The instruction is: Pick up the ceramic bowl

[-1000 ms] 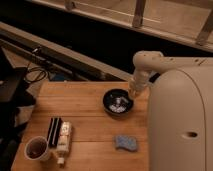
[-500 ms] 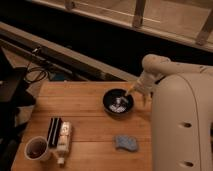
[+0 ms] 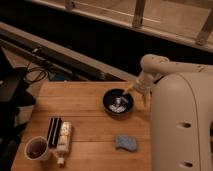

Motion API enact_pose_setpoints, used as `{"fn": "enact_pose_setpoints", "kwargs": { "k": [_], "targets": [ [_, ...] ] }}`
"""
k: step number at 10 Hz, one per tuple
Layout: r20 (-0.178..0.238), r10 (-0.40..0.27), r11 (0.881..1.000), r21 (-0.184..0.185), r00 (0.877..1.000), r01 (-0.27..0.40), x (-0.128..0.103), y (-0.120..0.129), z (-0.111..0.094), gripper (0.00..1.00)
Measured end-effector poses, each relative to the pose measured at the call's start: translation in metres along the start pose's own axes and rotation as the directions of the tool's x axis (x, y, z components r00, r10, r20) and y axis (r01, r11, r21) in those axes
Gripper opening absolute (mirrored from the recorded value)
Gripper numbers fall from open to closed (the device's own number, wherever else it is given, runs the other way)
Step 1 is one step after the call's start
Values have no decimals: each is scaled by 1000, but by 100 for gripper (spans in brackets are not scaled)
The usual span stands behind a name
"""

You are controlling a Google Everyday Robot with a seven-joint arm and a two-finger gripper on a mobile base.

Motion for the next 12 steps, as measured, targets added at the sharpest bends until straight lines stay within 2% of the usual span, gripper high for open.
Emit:
{"fn": "enact_pose_setpoints", "kwargs": {
  "k": [1,2,6,10,11,12],
  "targets": [
    [-18,3,999,-43,1000,-4,-1,0,6,80],
    [-23,11,999,-45,1000,-12,-4,-4,11,80],
    [-78,26,1000,3,997,-26,-2,-9,42,80],
    [-161,49,998,34,986,-44,3,-15,81,80],
    [-175,57,998,36,983,-51,5,-14,86,78],
    [-169,54,998,37,984,-48,4,-15,84,70]
  ]
}}
